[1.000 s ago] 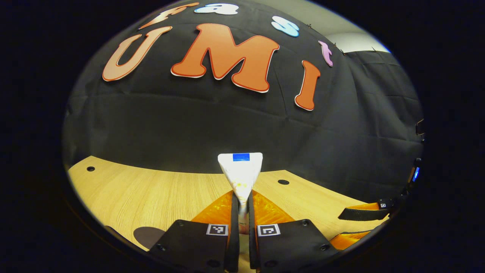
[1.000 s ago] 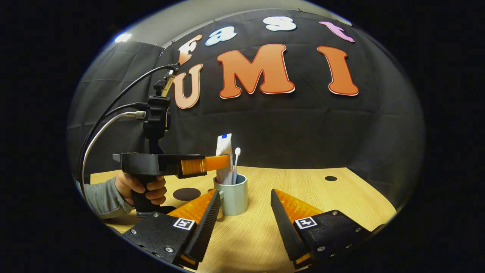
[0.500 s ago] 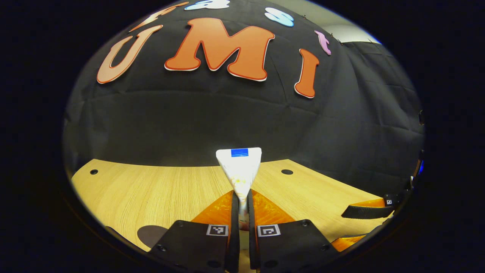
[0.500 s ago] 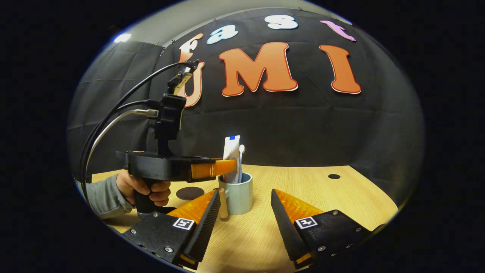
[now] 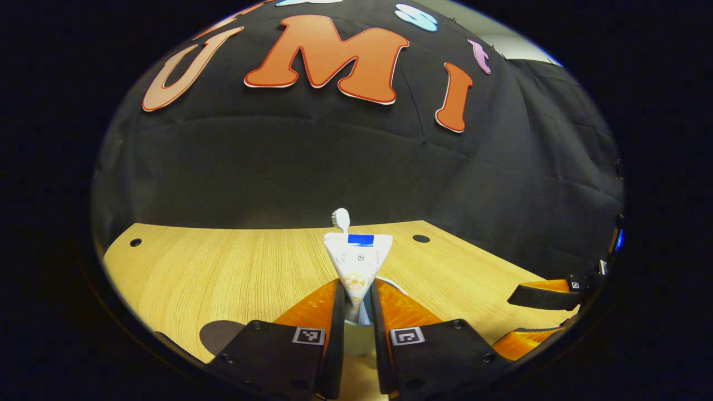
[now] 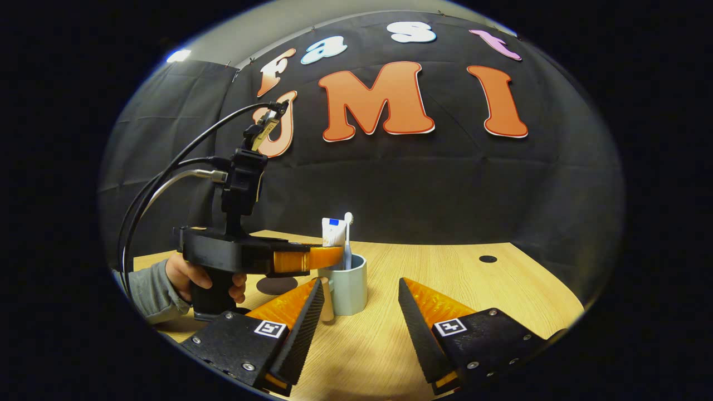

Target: Put the toothbrush and toothpaste on the desktop into the cup, then pick up the cup and place it on the coaster on the desktop.

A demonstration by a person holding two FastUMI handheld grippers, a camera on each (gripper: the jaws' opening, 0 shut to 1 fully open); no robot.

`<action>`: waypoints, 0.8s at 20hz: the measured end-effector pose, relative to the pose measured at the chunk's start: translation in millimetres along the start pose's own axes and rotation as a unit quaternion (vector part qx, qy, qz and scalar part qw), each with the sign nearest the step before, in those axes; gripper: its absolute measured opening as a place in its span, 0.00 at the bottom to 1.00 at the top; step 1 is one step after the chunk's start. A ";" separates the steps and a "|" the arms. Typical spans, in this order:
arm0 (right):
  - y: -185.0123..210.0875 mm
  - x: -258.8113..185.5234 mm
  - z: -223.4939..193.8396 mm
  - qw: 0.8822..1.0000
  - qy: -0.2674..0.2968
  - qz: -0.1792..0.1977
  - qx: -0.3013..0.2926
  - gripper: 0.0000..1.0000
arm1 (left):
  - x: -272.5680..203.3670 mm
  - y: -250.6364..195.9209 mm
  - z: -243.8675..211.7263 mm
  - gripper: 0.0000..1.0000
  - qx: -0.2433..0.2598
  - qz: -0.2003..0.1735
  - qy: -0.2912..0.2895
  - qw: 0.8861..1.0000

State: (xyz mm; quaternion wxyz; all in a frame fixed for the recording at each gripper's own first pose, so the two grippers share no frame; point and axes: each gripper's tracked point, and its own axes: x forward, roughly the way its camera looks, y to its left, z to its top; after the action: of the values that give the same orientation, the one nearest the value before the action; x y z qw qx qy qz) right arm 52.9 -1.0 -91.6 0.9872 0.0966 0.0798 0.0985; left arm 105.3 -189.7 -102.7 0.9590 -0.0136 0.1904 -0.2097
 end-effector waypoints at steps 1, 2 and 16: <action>2.6 1.4 1.2 1.000 0.000 0.001 0.000 0.82 | -4.6 1.2 1.6 0.27 -0.001 -0.001 0.001 1.000; 4.5 2.6 0.9 1.000 0.001 0.003 -0.002 0.82 | -7.9 3.8 6.5 0.31 -0.002 0.000 -0.006 1.000; 35.7 36.2 8.8 0.998 0.050 0.014 -0.045 0.82 | -98.8 57.8 43.5 0.98 0.051 0.067 -0.051 0.995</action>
State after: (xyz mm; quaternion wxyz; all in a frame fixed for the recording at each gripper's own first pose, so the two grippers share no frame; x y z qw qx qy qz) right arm 83.1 39.4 -80.8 0.9839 0.0481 0.1230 0.1205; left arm 61.4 -99.1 -33.0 0.9788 0.0378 0.1308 -0.1532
